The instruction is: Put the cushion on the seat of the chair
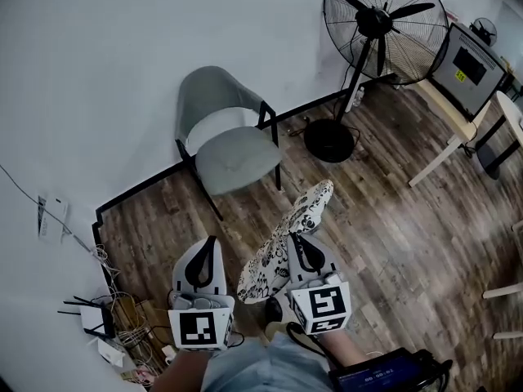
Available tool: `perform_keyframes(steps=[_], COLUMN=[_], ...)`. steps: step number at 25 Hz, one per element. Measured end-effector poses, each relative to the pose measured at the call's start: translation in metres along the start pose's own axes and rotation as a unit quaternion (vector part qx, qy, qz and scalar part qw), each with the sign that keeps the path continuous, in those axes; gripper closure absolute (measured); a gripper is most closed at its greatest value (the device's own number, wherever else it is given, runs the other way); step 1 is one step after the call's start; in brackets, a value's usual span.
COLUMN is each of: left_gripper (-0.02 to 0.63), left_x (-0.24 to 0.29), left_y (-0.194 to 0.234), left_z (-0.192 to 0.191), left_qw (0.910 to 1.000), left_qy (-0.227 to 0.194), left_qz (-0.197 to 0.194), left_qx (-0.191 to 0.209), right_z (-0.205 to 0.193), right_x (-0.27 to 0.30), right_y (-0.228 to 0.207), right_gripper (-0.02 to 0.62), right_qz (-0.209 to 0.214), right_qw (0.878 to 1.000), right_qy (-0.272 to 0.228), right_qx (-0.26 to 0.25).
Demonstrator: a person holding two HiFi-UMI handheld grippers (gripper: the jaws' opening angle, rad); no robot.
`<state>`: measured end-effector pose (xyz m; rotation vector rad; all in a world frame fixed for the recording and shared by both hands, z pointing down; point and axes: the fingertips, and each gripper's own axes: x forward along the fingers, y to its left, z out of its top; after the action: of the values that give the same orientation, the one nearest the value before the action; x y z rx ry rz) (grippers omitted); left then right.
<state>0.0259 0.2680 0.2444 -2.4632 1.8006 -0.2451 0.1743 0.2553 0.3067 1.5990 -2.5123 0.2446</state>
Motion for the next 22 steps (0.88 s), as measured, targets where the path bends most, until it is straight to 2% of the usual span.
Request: perform_keyframes(steps=[5,11,17,22], left_gripper=[0.597,0.597,0.597,0.597], left_x=[0.027,0.054,0.096,0.142], left_y=[0.003,0.018,0.047,0.083], left_z=[0.004,-0.006,-0.020,-0.035], left_qw=[0.9999,0.9989,0.9986,0.9974], left_qy=[0.009,0.024,0.021,0.033], left_qz=[0.013,0.031,0.043,0.049], left_qx=[-0.001,-0.025,-0.022,-0.042], right_z=[0.008,0.004,0.002,-0.003], right_x=[0.029,0.065,0.114,0.168], right_y=[-0.019,-0.030,-0.043,-0.047], right_gripper=[0.578,0.578,0.578,0.578], right_qz=[0.013,0.023,0.030,0.035], right_qw=[1.000,1.000,0.999,0.998], right_qy=[0.001,0.013,0.027,0.050], right_qx=[0.000,-0.003,-0.003,-0.001])
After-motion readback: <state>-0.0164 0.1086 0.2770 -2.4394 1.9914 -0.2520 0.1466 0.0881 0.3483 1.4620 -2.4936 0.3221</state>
